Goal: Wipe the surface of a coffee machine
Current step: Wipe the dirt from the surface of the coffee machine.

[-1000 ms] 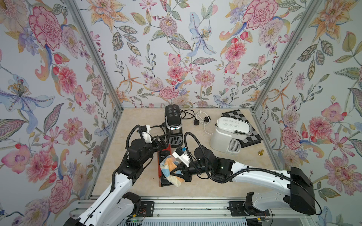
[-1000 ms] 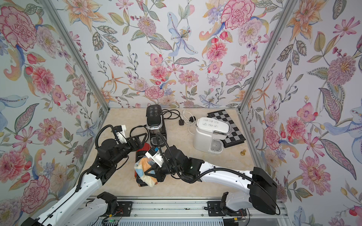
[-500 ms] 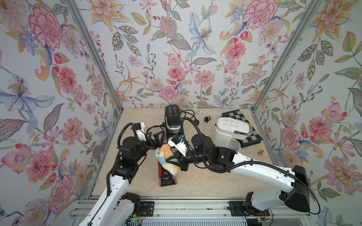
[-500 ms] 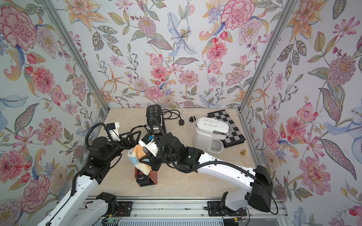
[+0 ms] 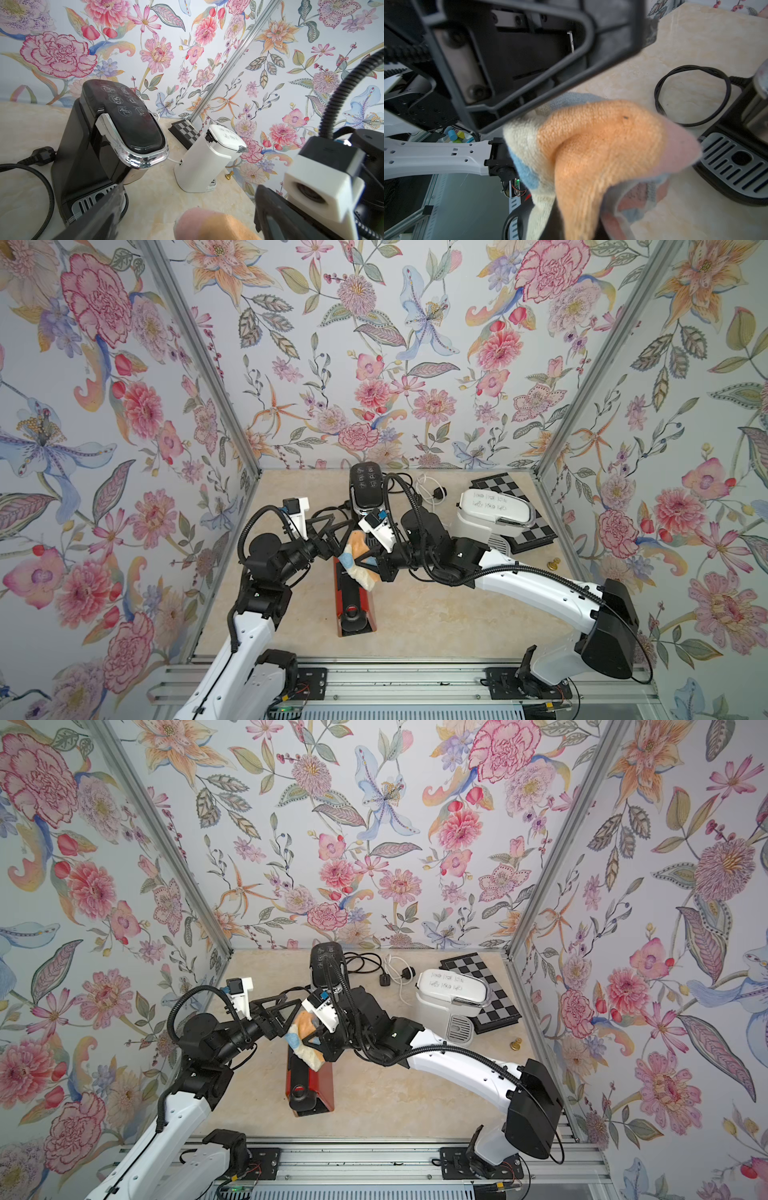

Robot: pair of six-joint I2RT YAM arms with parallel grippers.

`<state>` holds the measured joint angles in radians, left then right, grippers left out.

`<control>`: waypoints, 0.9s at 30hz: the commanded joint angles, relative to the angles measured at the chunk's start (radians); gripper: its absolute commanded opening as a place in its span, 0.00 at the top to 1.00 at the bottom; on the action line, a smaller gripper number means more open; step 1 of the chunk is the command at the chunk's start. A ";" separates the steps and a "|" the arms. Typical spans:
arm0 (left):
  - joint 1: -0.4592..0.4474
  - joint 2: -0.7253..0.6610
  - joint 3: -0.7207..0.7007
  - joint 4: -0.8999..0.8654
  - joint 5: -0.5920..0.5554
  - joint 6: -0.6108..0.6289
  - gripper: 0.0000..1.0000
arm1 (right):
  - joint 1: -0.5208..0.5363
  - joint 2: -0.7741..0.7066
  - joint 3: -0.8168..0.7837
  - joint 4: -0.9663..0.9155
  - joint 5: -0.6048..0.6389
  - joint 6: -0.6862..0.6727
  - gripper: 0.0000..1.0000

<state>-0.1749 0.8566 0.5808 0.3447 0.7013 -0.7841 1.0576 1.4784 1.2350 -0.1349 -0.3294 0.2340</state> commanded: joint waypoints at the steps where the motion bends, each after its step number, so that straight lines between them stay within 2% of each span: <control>1: 0.008 0.065 0.026 -0.078 -0.009 0.056 0.01 | 0.122 -0.104 -0.102 0.024 0.226 -0.106 1.00; 8: 0.005 0.099 0.024 -0.122 -0.068 0.081 0.01 | 0.422 -0.165 -0.387 0.181 0.771 -0.227 1.00; 15: -0.021 0.109 0.045 -0.190 -0.118 0.120 0.01 | 0.623 -0.080 -0.483 0.433 1.090 -0.381 1.00; 18: -0.063 0.129 0.068 -0.242 -0.166 0.154 0.01 | 0.672 -0.043 -0.470 0.490 1.166 -0.415 1.00; 22: -0.092 0.145 0.068 -0.244 -0.192 0.162 0.01 | 0.682 0.007 -0.442 0.517 1.210 -0.419 1.00; 27: -0.113 0.164 0.062 -0.256 -0.214 0.175 0.01 | 0.689 0.066 -0.436 0.515 1.181 -0.426 1.00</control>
<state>-0.2733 1.0100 0.6201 0.1055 0.5224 -0.6453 1.7432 1.5135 0.7708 0.3424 0.8219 -0.1711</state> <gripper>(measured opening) 0.989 0.098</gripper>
